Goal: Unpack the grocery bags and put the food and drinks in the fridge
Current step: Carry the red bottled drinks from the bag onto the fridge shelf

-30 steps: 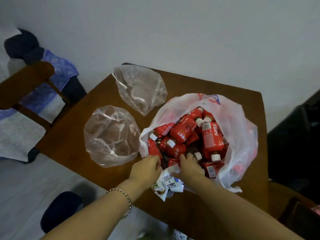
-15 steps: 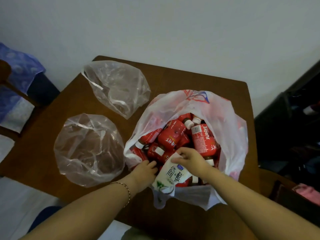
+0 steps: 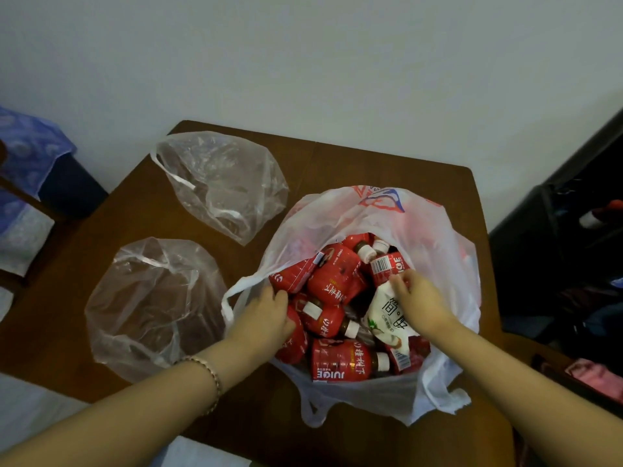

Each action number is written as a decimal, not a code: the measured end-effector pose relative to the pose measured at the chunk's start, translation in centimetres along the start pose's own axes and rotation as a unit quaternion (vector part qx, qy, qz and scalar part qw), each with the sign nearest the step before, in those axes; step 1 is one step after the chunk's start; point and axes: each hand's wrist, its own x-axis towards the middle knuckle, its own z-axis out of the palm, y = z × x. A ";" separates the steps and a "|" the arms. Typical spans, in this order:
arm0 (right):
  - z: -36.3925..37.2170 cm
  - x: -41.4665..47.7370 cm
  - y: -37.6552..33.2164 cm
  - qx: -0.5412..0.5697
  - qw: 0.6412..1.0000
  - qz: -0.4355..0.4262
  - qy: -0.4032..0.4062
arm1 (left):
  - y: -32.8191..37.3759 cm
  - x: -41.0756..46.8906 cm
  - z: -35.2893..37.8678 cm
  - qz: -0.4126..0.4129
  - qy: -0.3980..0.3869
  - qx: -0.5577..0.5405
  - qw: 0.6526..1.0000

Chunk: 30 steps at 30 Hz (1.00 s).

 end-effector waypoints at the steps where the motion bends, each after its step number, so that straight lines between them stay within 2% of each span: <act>1: 0.2 0.1 0.0 -0.009 1.000 0.000 -0.007 | 0.5 -0.3 0.0 -0.005 0.012 -0.011 1.000; 5: 0.9 0.3 0.1 -0.036 0.998 0.012 -0.039 | 1.7 -0.2 0.4 -0.036 0.027 0.028 0.999; 9: 0.8 0.4 0.0 -0.039 0.998 0.020 -0.054 | 1.8 1.4 1.2 -0.058 -0.078 0.000 0.995; 11: 1.0 0.5 -0.2 -0.037 0.997 0.025 -0.064 | 2.2 2.3 1.6 -0.075 -0.104 -0.010 0.992; 18: 1.9 0.6 0.3 -0.036 0.997 0.027 -0.070 | 4.3 4.5 2.5 -0.108 -0.044 -0.006 0.993; 25: 2.4 0.5 0.0 -0.028 0.997 0.020 -0.076 | 3.4 3.7 1.6 -0.126 -0.050 -0.043 0.990; 30: 2.4 0.6 0.0 -0.038 0.995 0.021 -0.088 | 2.6 2.3 -0.2 -0.098 -0.003 -0.013 0.995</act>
